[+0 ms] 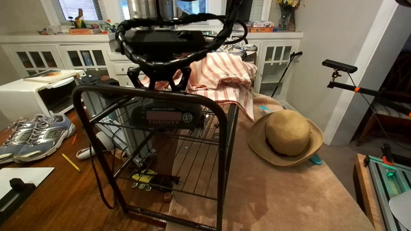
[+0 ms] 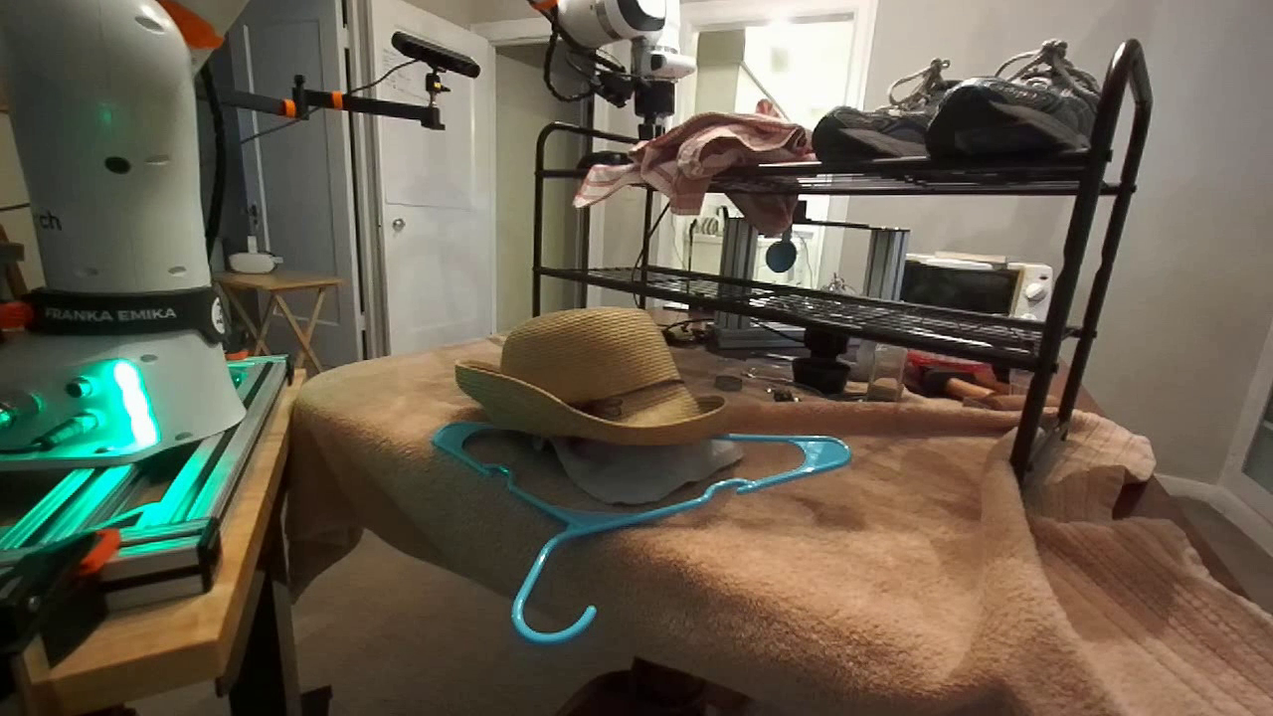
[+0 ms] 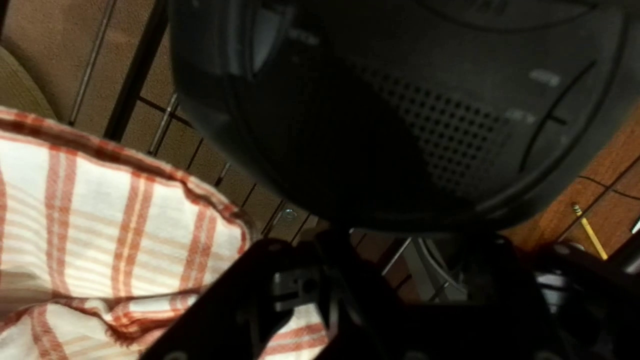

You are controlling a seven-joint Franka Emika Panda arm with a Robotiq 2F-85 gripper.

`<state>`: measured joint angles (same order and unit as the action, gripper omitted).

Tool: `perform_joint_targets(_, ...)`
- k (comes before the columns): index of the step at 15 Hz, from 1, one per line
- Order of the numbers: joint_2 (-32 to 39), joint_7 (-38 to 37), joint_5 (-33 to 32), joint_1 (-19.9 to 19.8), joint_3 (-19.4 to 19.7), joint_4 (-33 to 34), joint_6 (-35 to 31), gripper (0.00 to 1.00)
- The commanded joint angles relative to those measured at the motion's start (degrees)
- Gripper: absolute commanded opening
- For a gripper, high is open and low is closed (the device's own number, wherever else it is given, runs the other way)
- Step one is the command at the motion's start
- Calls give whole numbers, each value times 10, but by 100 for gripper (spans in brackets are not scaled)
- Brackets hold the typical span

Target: Move the alarm clock to the right.

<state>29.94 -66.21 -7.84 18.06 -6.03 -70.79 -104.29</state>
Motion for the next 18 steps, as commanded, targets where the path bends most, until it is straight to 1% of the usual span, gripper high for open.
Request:
perform_joint_targets(1, 3, 19, 6, 12, 4, 29, 24, 65)
perform_joint_targets(3, 3, 27, 6, 15, 4, 39, 25, 63)
perform_joint_targets(4, 2, 27, 2, 9, -5, 41, 22, 68)
perform_joint_targets(5, 2, 30, 2, 10, -6, 45, 22, 64)
perform_joint_targets(9, 5, 38, 3, 8, -9, 53, 23, 61)
perform_joint_targets(12, 5, 35, -1, 8, -6, 52, 23, 61)
perform_joint_targets(13, 5, 31, -4, 9, -4, 51, 24, 59)
perform_joint_targets(16, 6, 30, -3, 9, -4, 48, 27, 62)
perform_joint_targets(17, 7, 30, -1, 8, -4, 47, 26, 60)
perform_joint_targets(18, 8, 28, -2, 8, -3, 45, 23, 61)
